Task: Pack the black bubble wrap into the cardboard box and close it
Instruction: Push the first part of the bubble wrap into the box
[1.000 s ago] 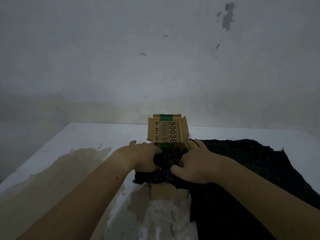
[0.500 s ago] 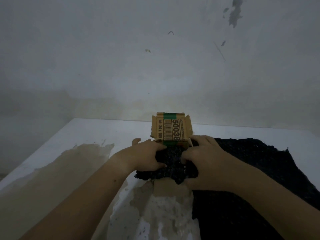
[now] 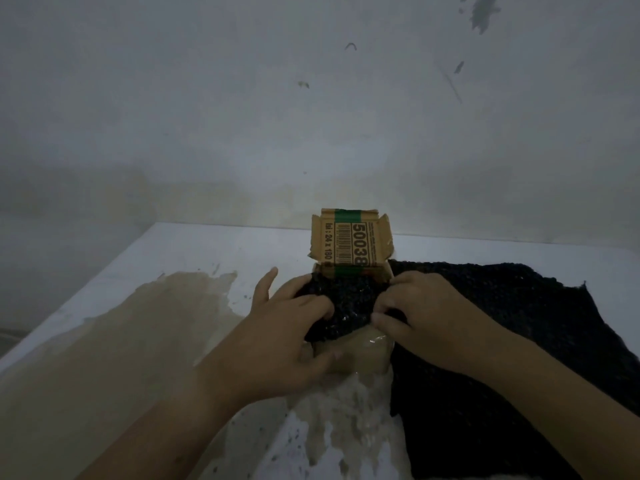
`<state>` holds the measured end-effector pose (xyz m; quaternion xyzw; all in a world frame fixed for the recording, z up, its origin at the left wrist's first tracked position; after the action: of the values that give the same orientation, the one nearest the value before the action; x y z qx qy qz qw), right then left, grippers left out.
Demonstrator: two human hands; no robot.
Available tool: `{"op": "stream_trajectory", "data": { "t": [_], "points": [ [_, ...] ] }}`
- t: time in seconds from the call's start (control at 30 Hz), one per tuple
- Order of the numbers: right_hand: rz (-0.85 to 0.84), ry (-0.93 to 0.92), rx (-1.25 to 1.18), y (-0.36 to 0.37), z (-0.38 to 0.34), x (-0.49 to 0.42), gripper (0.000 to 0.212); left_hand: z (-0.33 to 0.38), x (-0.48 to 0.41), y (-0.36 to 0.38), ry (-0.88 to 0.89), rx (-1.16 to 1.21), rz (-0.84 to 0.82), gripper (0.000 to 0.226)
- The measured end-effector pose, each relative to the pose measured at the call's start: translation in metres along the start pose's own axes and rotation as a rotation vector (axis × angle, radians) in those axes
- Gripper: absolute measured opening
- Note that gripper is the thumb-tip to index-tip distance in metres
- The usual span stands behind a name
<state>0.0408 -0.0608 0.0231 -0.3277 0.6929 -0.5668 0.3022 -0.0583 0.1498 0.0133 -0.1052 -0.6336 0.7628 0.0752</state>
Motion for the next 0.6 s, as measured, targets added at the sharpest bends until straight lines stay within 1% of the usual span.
{"op": "stream_trajectory", "data": {
  "t": [0.1,0.17,0.2,0.23,0.27,0.3,0.37,0.4,0.47,0.53,0.6],
  "points": [
    [-0.169,0.046,0.126,0.01,-0.001,-0.001,0.032,0.0,-0.004,0.004,0.006,-0.054,-0.042,0.038],
    [-0.287,0.068,0.153,0.013,-0.005,-0.006,0.032,0.001,-0.009,0.004,0.001,-0.083,-0.083,0.036],
    [-0.319,0.083,0.147,0.012,-0.008,-0.009,0.029,0.002,-0.012,0.004,0.001,-0.084,-0.096,0.034],
    [-0.32,0.089,0.145,0.008,-0.011,-0.011,0.025,0.003,-0.015,0.002,0.003,-0.087,-0.108,0.03],
    [-0.281,0.081,0.151,0.003,-0.012,-0.012,0.022,0.005,-0.018,0.0,0.009,-0.099,-0.122,0.028],
    [-0.208,0.063,0.16,-0.001,-0.013,-0.012,0.019,0.007,-0.021,-0.001,0.019,-0.117,-0.139,0.027],
    [-0.054,0.009,0.107,-0.007,-0.013,-0.012,0.023,0.01,-0.025,-0.003,0.029,-0.141,-0.174,0.024],
    [-0.021,-0.02,0.057,-0.008,-0.015,-0.012,0.024,0.01,-0.026,-0.004,0.025,-0.154,-0.188,0.022],
    [-0.059,-0.051,0.05,0.0,-0.017,-0.01,0.02,0.01,-0.026,-0.006,0.017,-0.149,-0.192,0.019],
    [-0.182,0.01,0.138,0.012,-0.019,-0.009,0.017,0.009,-0.022,-0.008,0.032,-0.085,-0.115,0.016],
    [-0.289,0.082,0.18,0.018,-0.018,-0.01,0.016,0.007,-0.016,-0.011,0.04,-0.077,-0.022,0.029]
  ]
}}
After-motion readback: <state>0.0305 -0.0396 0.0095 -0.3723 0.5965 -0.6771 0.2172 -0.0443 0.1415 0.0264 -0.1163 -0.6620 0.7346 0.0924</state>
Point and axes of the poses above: each hand's wrist, its own x-axis away from the middle knuckle, its own y-axis out of the palm, z = x × y, the point moved 1 cm from there along -x, towards the middle knuckle, and after that the axes turned 10 degrees about -z, right-handed, at the moved point
